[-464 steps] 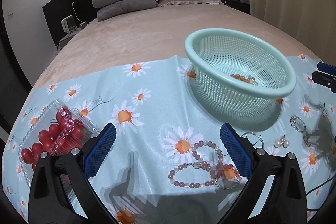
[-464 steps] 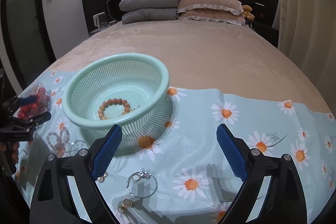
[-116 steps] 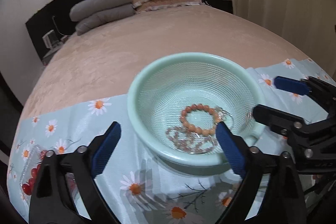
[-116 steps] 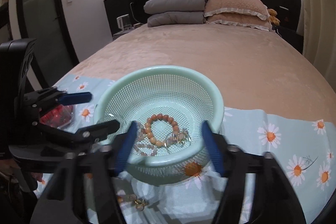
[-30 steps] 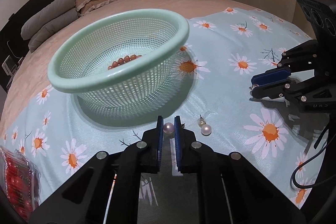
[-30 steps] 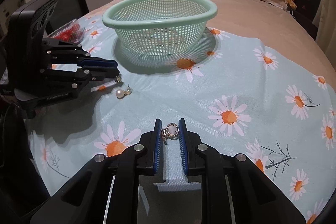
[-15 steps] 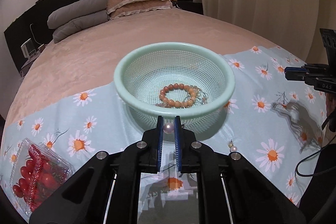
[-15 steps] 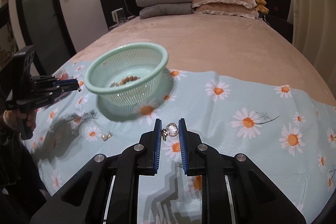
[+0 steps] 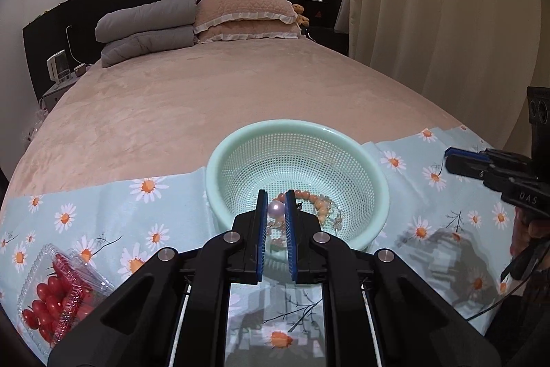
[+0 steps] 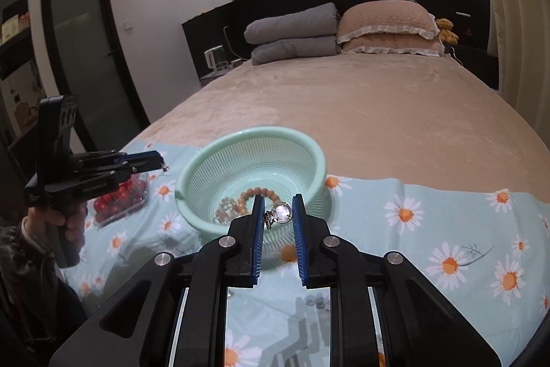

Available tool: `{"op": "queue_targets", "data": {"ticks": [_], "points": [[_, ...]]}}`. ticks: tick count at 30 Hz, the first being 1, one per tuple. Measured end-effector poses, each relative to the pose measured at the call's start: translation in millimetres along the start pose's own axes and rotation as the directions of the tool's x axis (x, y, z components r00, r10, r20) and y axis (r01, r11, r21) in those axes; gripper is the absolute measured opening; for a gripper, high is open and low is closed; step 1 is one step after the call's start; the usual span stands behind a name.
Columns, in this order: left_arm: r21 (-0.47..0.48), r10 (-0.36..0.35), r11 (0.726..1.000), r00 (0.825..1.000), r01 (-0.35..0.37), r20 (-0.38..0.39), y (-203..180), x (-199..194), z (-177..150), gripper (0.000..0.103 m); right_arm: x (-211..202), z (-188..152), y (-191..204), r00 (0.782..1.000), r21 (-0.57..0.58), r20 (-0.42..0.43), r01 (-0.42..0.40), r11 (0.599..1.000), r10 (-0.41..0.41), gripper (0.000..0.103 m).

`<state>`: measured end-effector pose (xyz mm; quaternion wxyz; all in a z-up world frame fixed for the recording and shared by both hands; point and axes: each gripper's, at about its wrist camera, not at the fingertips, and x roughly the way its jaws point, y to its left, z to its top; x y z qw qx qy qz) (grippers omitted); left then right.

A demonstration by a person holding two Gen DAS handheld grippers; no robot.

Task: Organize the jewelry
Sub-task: 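Carry the pearl earring with left tool while right tool carries the charm over the basket, then open both tools to release the pearl earring and charm into the basket, then move the left tool back toward the remaining pearl earring on the sheet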

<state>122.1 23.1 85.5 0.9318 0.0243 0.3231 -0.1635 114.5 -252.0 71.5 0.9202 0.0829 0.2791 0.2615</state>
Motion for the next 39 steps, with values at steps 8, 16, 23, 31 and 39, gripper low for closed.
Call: {"op": "queue_targets", "data": {"ticks": [8,16,23,31,39], "points": [[0.003,0.016,1.0,0.999,-0.016,-0.032,-5,21,-2,0.011,68,-2,22,0.998,0.035,-0.048,-0.041,0.999,0.043,0.015],[-0.022,0.004,1.0,0.998,-0.006,-0.059,-1,35,-4,0.011,90,-12,17,0.996,0.058,-0.089,0.002,0.998,0.003,0.017],[-0.048,0.096,0.994,0.995,-0.096,0.0,6,24,-8,0.076,77,-15,9,0.997,0.096,-0.057,0.051,0.994,-0.046,0.055],[-0.028,0.088,0.996,0.996,-0.088,-0.001,15,11,-14,0.093,58,-17,8,0.996,0.061,-0.057,0.074,0.995,-0.07,0.055],[0.121,0.055,0.991,0.997,-0.049,-0.05,-3,3,-40,0.097,54,-35,21,0.984,-0.058,-0.162,0.065,0.996,-0.074,0.058]]}}
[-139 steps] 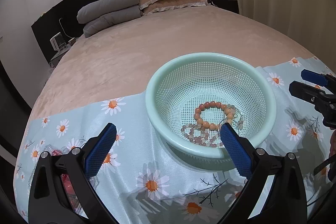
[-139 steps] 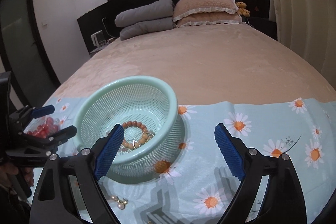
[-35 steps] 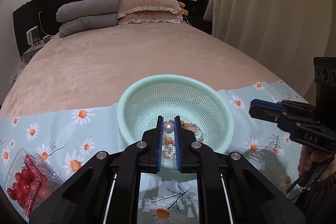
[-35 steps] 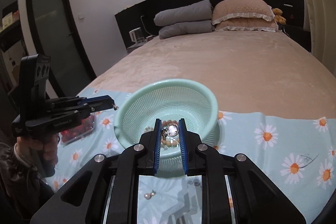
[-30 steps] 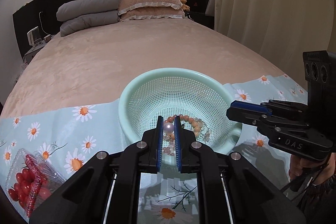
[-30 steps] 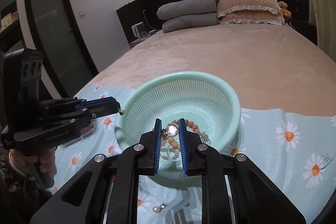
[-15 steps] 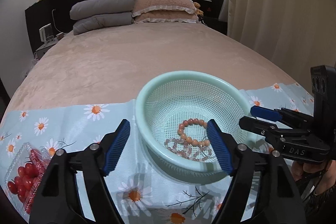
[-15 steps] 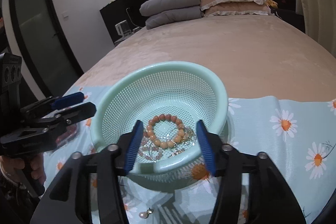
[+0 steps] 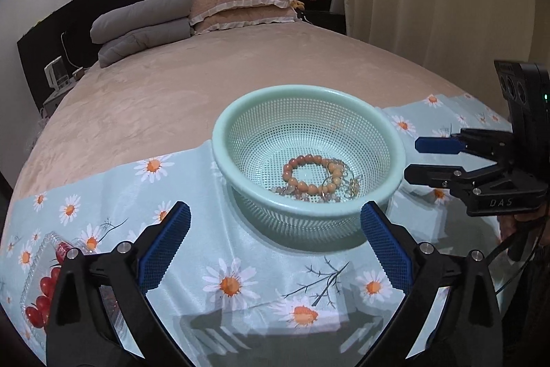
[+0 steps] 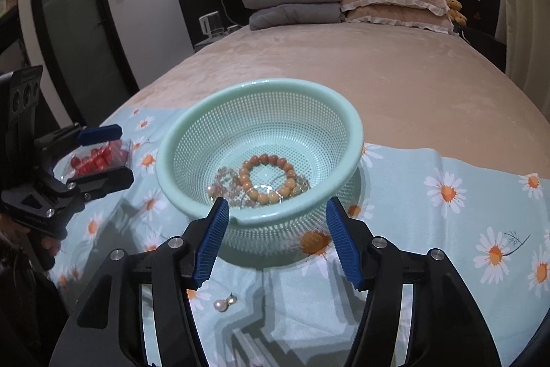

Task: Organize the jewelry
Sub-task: 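Move the left tool back toward the remaining pearl earring on the sheet, then close the left tool on the remaining pearl earring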

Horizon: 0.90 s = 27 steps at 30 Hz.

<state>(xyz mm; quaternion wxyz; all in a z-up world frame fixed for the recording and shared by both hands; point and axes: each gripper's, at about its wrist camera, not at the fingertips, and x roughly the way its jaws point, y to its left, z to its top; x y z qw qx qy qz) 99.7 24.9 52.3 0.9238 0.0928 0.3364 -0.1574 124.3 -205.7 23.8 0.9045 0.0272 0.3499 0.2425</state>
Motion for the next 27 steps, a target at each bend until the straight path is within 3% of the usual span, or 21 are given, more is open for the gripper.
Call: {"op": "queue_targets", "data": {"ticks": [3,6,10,13,15,18,21,27], "points": [[0.064,0.02,0.998,1.0,-0.019,-0.021,-11,-1,-12,0.097,0,-9,1,0.999,-0.029,-0.041,-0.007,1.0,0.006,0.058],[0.087,-0.006,0.996,0.999,0.009,-0.037,-22,0,-22,0.097,1,-18,3,0.996,-0.058,-0.087,-0.016,0.998,0.011,0.056],[0.113,-0.06,0.991,0.997,0.065,-0.048,-43,6,-38,0.097,9,-27,5,0.99,-0.054,-0.136,-0.055,0.997,0.047,0.046],[0.137,-0.108,0.983,0.99,0.119,-0.09,-62,17,-48,0.097,19,-32,12,0.981,-0.076,-0.183,-0.077,0.994,0.062,0.045],[0.175,-0.11,0.976,0.987,0.129,-0.114,-74,25,-53,0.097,25,-34,18,0.976,-0.092,-0.203,-0.095,0.991,0.075,0.041],[0.201,-0.124,0.968,0.985,0.147,-0.124,-85,32,-54,0.097,32,-34,23,0.97,-0.105,-0.223,-0.126,0.987,0.1,0.027],[0.193,-0.159,0.964,0.979,0.181,-0.125,-91,36,-51,0.096,36,-36,24,0.963,-0.099,-0.24,-0.148,0.984,0.121,0.025],[0.159,-0.203,0.96,0.963,0.232,-0.176,-91,54,-53,0.074,44,-40,22,0.949,-0.087,-0.273,-0.187,0.978,0.157,0.014]]}}
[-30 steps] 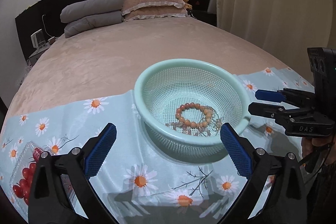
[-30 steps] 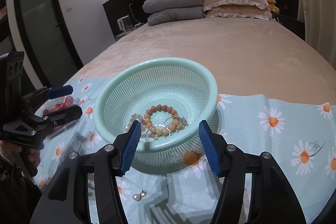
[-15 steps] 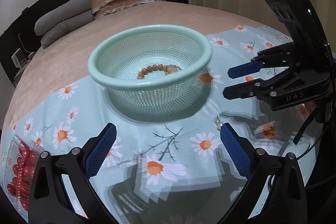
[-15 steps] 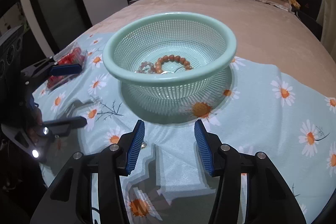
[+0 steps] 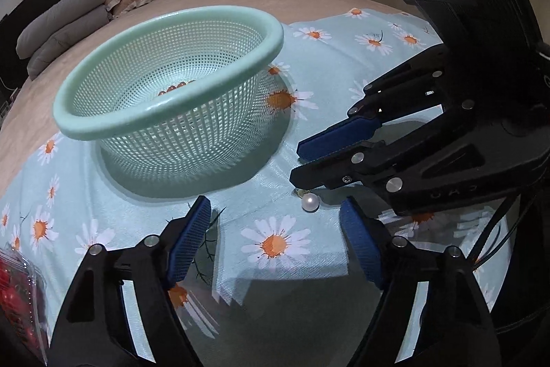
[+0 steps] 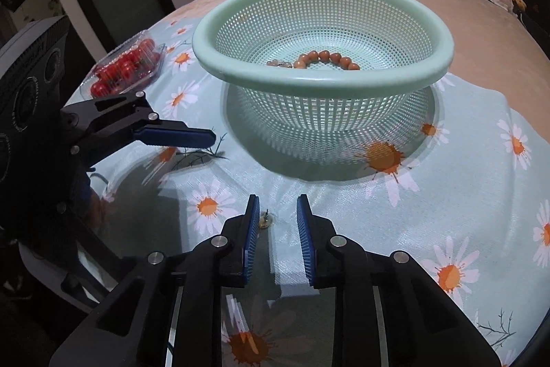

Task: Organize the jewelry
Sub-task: 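Close the left tool on the remaining pearl earring, then carry the pearl earring in the left tool over the basket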

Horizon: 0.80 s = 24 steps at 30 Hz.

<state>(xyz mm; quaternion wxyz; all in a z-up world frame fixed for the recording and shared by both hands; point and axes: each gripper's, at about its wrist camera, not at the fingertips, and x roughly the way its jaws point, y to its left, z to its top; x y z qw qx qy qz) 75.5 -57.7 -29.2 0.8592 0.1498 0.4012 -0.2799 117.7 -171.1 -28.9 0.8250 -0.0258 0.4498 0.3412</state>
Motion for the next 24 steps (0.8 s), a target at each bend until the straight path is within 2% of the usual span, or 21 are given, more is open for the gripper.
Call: {"op": "queue_targets", "data": {"ticks": [3,7,10,14,19,24], "points": [[0.028,-0.031,0.999,1.0,0.031,-0.006,-5,6,0,0.058,5,-1,0,1.0,-0.007,-0.015,-0.012,1.0,0.012,0.008],[0.057,-0.062,0.996,0.998,0.063,-0.015,-10,12,0,0.038,7,0,0,1.0,-0.006,-0.019,-0.024,1.0,0.024,0.006],[0.059,-0.097,0.993,0.995,0.098,-0.023,-10,14,3,0.019,9,0,1,0.999,-0.012,-0.023,-0.035,0.999,0.035,0.004],[0.057,-0.115,0.991,0.993,0.117,-0.031,-12,16,3,0.012,6,-1,-1,0.999,-0.01,-0.026,-0.041,0.999,0.04,0.003],[0.047,-0.115,0.992,0.993,0.116,-0.027,-8,10,5,0.012,0,1,-1,0.999,-0.006,-0.007,-0.047,0.999,0.047,0.003],[0.026,-0.104,0.994,0.995,0.104,0.01,-1,-8,11,0.012,-18,9,3,0.997,-0.014,0.053,-0.055,0.998,0.056,0.003]]}}
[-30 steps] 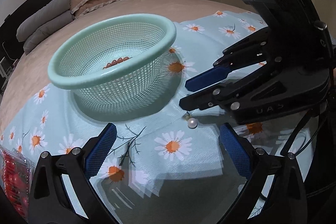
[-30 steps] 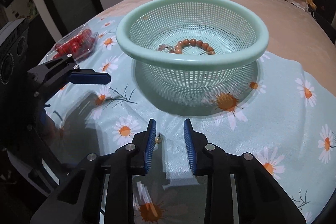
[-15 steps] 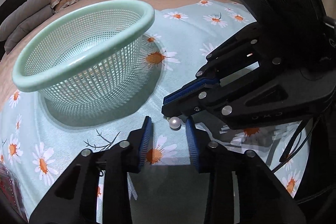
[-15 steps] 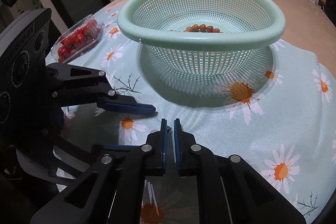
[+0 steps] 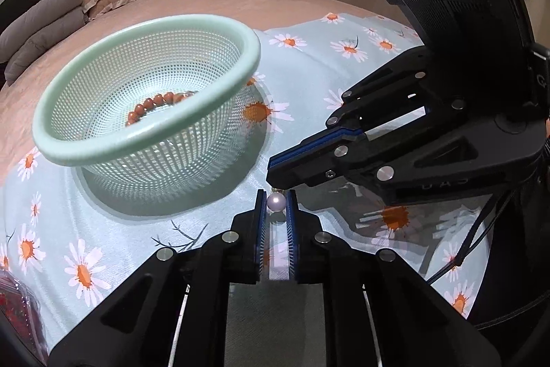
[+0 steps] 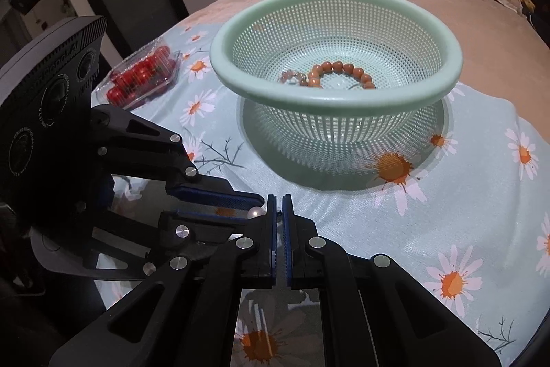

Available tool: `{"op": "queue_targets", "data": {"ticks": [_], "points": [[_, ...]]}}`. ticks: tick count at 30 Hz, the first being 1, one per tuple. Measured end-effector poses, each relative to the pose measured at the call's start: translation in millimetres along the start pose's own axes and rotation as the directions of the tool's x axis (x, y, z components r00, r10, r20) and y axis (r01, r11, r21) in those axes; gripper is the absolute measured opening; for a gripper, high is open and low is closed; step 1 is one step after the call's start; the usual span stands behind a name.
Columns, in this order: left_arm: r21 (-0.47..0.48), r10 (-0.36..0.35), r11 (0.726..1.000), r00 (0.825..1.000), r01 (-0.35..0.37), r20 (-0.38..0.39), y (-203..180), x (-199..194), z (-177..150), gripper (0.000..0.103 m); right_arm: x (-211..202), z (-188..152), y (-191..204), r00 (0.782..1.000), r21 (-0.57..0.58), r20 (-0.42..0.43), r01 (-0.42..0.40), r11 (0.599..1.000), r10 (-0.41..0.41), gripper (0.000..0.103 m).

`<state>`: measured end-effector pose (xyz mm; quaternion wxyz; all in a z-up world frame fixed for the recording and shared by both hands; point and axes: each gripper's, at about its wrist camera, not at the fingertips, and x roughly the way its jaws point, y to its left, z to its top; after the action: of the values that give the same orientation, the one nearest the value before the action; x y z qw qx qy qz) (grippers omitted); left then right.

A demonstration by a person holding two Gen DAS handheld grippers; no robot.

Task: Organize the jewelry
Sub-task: 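Carry the pearl earring in the left tool over the basket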

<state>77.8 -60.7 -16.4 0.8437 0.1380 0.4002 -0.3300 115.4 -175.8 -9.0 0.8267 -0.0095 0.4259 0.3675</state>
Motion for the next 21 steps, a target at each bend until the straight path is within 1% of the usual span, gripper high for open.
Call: {"op": "queue_targets", "data": {"ticks": [4,7,13,16,19,21], "points": [[-0.027,0.005,1.0,0.999,-0.003,0.042,7,-18,6,0.012,-14,6,2,0.999,0.002,0.05,-0.014,1.0,0.014,0.003],[-0.025,0.032,0.999,0.997,-0.03,0.064,10,-29,10,0.012,-23,14,7,0.995,0.0,0.092,-0.023,1.0,0.022,0.003],[-0.077,0.066,0.995,0.99,-0.057,0.121,27,-52,21,0.012,-43,33,7,0.981,0.021,0.189,-0.036,0.999,0.032,0.003],[-0.13,0.107,0.987,0.985,-0.09,0.133,41,-59,28,0.012,-45,42,2,0.971,0.05,0.235,-0.046,0.998,0.033,0.003],[-0.18,0.117,0.98,0.98,-0.088,0.159,54,-60,38,0.012,-44,50,-5,0.962,0.09,0.273,-0.056,0.994,0.029,0.003],[-0.203,0.137,0.974,0.977,-0.102,0.166,60,-57,46,0.012,-41,53,-6,0.959,0.106,0.283,-0.056,0.993,0.024,0.003]]}}
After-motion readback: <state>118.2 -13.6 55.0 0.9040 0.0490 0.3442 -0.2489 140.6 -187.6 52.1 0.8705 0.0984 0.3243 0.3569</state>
